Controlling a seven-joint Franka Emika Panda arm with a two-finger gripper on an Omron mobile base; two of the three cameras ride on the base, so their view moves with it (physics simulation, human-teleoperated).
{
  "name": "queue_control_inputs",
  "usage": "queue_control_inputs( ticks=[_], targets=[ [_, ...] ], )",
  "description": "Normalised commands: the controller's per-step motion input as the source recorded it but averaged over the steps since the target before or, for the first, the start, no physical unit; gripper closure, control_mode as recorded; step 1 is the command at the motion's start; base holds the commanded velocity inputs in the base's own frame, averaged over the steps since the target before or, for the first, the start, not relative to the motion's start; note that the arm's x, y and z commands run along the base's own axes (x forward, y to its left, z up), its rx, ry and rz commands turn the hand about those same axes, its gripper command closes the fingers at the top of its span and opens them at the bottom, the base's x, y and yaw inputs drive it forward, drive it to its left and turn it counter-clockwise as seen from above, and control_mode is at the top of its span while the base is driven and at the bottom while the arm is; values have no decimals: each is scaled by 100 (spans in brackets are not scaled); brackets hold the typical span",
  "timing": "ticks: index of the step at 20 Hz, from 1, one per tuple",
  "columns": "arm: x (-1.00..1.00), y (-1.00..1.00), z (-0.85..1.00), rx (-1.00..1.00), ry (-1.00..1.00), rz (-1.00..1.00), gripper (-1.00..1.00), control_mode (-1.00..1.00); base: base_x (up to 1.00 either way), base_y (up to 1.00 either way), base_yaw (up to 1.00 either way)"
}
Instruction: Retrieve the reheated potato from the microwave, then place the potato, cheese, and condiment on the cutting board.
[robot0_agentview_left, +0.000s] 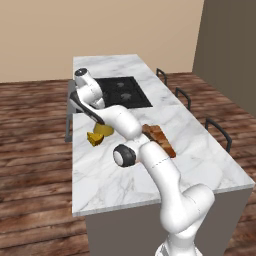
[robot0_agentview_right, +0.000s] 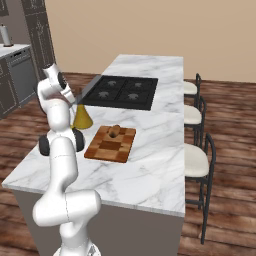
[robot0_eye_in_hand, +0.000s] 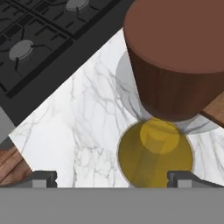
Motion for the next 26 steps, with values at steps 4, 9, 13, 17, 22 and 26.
queue_control_inputs(
  ticks=[4, 9, 13, 17, 22, 26],
  targets=[
    [30, 8, 17, -5, 7, -6, -100, -100, 0, 0, 0],
    [27, 10, 18, -4, 13, -7, -100, -100, 0, 0, 0],
    [13, 18, 12, -1, 14, -6, -100, -100, 0, 0, 0],
    [8, 23, 24, 0, 12, -4, -100, -100, 0, 0, 0],
    [6, 27, 37, -1, 6, -4, -100, -100, 0, 0, 0],
    [13, 24, 41, -4, 4, -7, -100, -100, 0, 0, 0]
  ],
)
